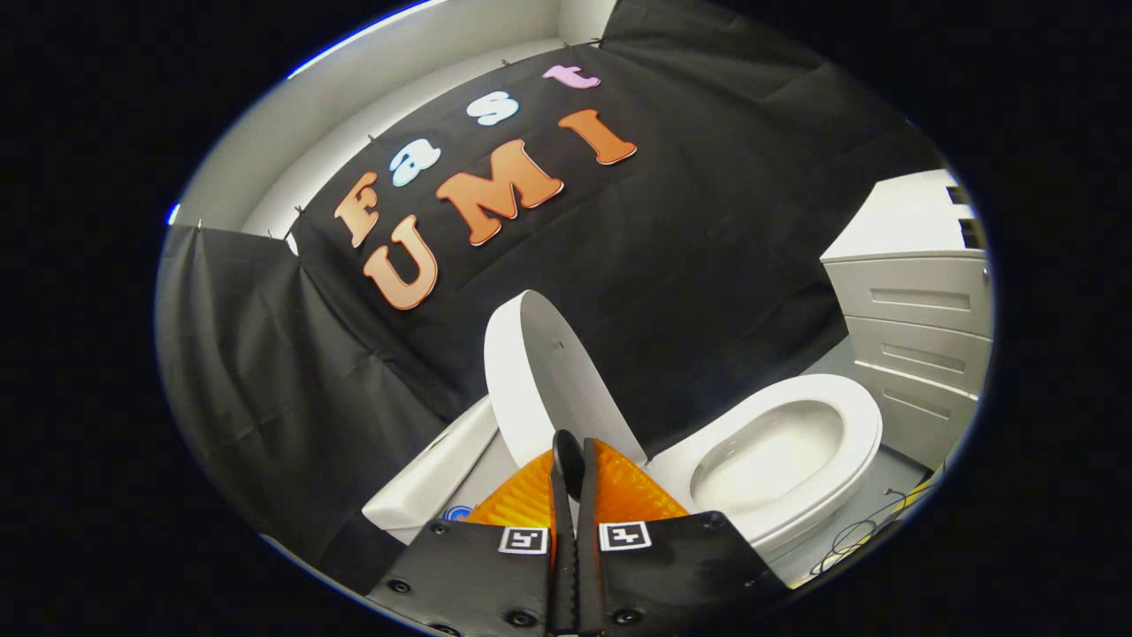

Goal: Open the toilet lid.

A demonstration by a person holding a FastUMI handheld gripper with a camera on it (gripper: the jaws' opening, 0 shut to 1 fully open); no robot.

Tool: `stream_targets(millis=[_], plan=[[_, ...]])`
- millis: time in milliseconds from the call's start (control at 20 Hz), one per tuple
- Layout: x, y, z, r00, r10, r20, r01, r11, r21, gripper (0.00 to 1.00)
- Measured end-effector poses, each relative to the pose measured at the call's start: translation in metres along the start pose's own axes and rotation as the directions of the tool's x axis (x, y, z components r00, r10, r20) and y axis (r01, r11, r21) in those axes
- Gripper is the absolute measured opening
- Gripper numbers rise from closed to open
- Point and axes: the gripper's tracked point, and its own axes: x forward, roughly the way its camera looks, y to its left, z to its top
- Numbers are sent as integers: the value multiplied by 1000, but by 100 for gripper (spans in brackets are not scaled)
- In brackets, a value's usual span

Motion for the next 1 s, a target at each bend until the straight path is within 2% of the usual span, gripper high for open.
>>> stream_targets(millis=[150, 750, 1000], plan=[[1, 13, -5, 1000, -2, -20, 0, 997, -75, 8], [6, 66, -37, 998, 26, -54, -36, 983, -181, 8], [12, 92, -54, 995, 38, -91, -61, 963, -261, 8]])
